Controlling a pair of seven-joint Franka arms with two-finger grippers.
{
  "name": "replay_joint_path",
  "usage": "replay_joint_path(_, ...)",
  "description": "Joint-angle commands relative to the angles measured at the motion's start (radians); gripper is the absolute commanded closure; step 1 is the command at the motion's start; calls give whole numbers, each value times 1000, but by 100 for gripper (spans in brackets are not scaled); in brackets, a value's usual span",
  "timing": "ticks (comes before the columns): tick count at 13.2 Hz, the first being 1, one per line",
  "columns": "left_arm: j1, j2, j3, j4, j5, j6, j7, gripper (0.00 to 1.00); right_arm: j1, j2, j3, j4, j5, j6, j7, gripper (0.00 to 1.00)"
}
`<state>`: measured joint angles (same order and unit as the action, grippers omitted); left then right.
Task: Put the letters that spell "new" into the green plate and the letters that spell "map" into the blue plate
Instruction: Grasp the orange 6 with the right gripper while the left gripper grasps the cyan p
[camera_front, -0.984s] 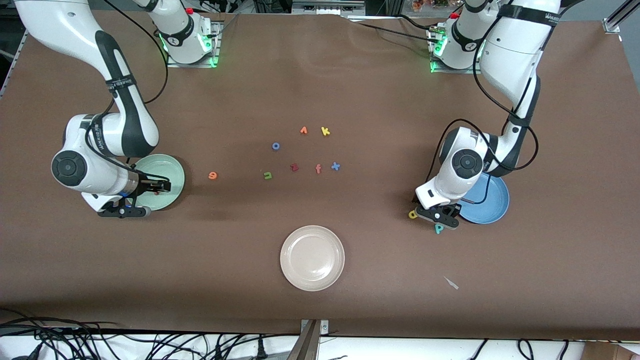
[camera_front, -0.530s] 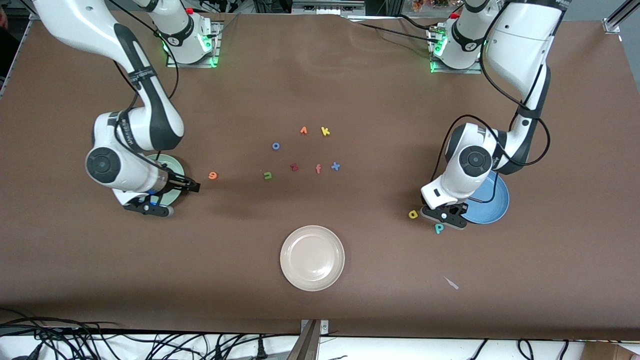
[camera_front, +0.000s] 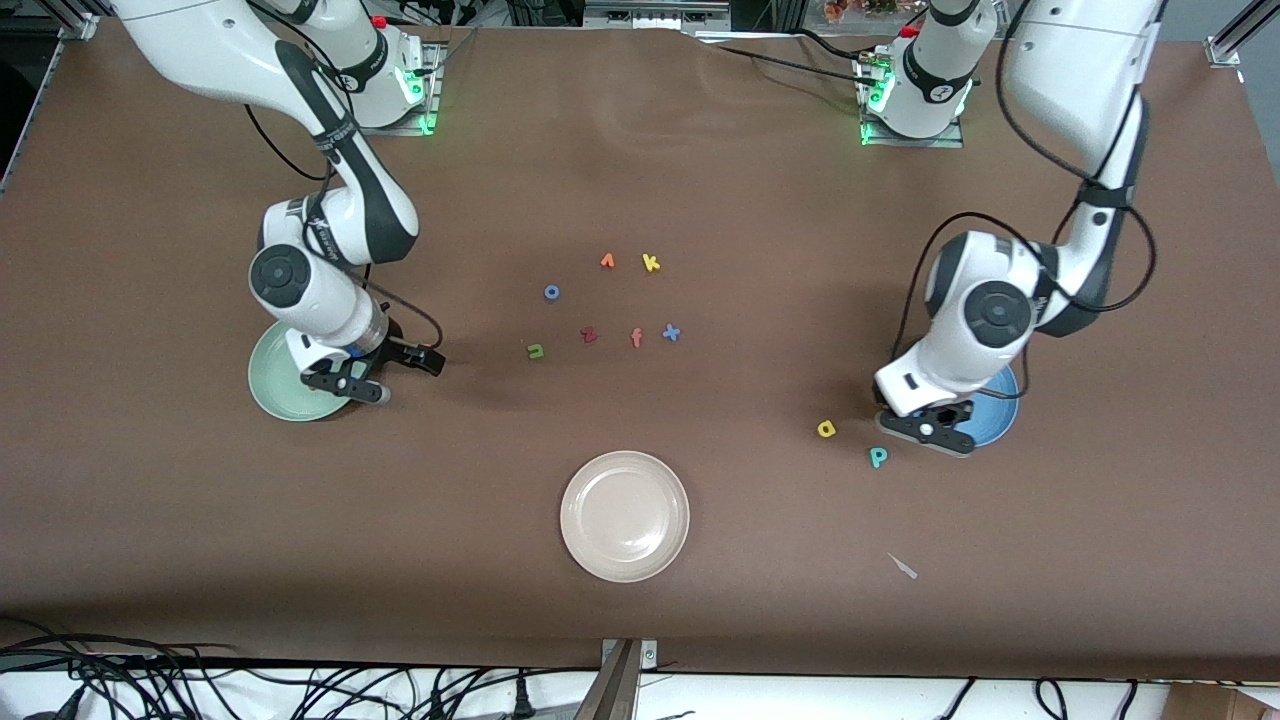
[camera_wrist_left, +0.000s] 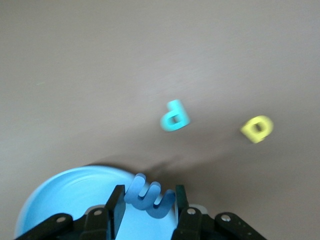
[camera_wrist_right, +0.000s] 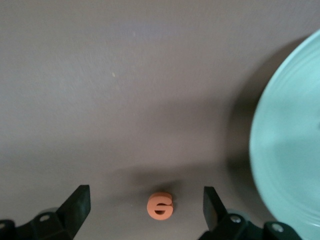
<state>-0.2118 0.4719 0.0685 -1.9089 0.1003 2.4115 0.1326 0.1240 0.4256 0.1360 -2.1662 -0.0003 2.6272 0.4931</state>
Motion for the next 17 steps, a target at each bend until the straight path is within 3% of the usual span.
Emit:
replay_joint_path(1,77,-38,-7,-55,22,-9,85,52,9,-27,8,-78,2,76,7,0)
replay_joint_path(2,78,-33,-7,-73,22,-3,85,40,17,-22,7,-78,0,76,7,0)
replay_joint_path(3,78,-33,-7,-78,22,0,78,17,17,-10,7,-78,-6,80,7,0)
replay_joint_path(4,78,-33,-7,-78,21,0,78,12,19,-8,7,-76,-10,79,2,2)
replay_joint_path(8,46,-9,-7,-53,0,41,70,12,11,15,1,-66,-32,80,-10,10)
replay_joint_path(10,25,57,-7,78,-92,41,68,16,6,21,1,-64,-33,80,-11,14)
replay_joint_path(12,-6,120,-7,152,-158,46,43,17,8,22,1,-61,-32,80,-10,24)
replay_joint_path(15,-40,177,-7,143,-163,138,10,16,6,28,1,-60,-32,80,-8,36)
replay_joint_path(17,-60,218,-7,140,-160,196,10,16,6,30,1,-60,-32,80,-8,53)
